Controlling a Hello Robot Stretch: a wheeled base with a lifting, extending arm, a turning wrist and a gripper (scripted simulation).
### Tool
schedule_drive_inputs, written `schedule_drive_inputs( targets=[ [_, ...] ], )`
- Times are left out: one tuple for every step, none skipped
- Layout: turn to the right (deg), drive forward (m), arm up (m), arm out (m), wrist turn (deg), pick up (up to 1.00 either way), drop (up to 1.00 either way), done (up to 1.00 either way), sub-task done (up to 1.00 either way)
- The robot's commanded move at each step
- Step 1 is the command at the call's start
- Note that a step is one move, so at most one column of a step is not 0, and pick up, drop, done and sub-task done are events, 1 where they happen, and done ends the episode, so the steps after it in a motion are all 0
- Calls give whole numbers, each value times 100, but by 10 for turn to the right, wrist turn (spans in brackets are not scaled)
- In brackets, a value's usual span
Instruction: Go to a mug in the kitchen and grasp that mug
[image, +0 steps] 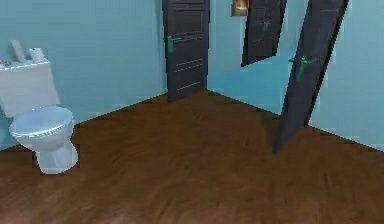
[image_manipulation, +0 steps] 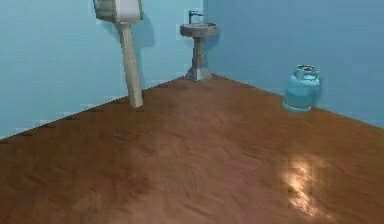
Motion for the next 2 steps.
schedule_drive_inputs(
  targets=[
    [30,0,0,0,0,0,0,0,0],
    [0,100,0,0,0,0,0,0,0]
  ],
)
